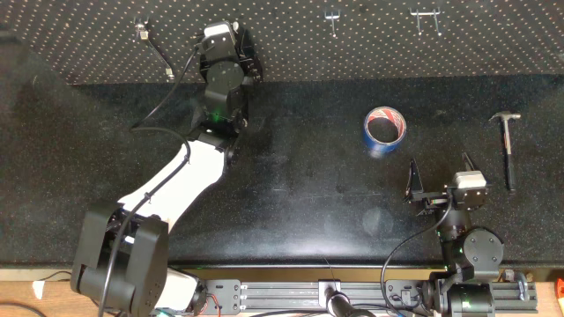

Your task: Place Tools Onto Pegboard

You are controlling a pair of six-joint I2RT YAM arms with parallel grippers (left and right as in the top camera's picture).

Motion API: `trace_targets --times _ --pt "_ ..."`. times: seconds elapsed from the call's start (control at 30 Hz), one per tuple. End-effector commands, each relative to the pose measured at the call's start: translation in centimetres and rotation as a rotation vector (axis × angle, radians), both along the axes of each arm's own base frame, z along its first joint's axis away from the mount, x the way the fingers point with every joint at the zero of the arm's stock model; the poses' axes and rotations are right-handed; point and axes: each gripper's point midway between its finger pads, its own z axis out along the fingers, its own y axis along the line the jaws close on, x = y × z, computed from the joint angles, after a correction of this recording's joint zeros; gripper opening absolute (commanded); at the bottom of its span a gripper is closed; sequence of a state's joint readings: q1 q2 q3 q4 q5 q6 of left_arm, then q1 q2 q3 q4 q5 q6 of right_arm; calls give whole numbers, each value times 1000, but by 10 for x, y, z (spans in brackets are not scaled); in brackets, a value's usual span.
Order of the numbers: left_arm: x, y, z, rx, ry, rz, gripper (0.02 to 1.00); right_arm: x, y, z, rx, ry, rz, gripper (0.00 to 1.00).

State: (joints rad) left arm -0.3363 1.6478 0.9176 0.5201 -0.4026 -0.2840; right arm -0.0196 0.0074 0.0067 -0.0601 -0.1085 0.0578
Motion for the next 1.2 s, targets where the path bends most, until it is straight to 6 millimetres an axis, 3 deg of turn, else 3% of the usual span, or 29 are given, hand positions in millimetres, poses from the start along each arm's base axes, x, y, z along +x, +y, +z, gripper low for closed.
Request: trace_targets --times 0.03,0.3,0.33,0.4,0.47,0.5,0.53,0.6,0.7,0.83,0.9,0.97,1.03,1.07,1.1,1.2 --pt "2 -2 -8 21 37 -14 29 0 1 0 -6 -1 11 976" --pt "2 2 -23 36 82 -7 29 0 1 0 -6 -1 11 974" --pt "2 2 -23 37 83 -6 69 0 1 0 -6 -2 11 976" --pt "2 2 -26 40 94 -6 259 0 1 0 -6 -2 11 976" --pt "0 3 -32 48 117 -7 601 0 1 0 -6 -1 11 976" --pt "-1 3 -36 54 133 -7 726 0 1 0 -6 -1 10 976" --pt "-1 3 -37 55 137 -7 763 0 1 0 -6 -1 11 976" --pt "-1 3 -36 54 136 -7 956 0 1 0 -6 -1 11 976" --pt "-2 3 -35 53 133 -8 996 0 1 0 -6 -2 11 976" --pt "-11 14 5 30 68 9 998 0 1 0 -6 -1 11 976" --pt "-33 32 29 37 91 32 996 0 1 0 -6 -1 11 976" --pt "-67 50 35 50 160 46 996 0 1 0 -6 -1 11 976" --pt "-108 73 26 18 161 54 996 0 1 0 -6 -1 11 976" --pt "-132 82 9 -10 137 30 996 0 1 0 -6 -1 10 976" --pt "-148 92 9 -33 76 33 996 0 1 0 -6 -1 11 976" --pt "-193 111 -18 -67 -87 35 996 0 1 0 -6 -1 11 976"
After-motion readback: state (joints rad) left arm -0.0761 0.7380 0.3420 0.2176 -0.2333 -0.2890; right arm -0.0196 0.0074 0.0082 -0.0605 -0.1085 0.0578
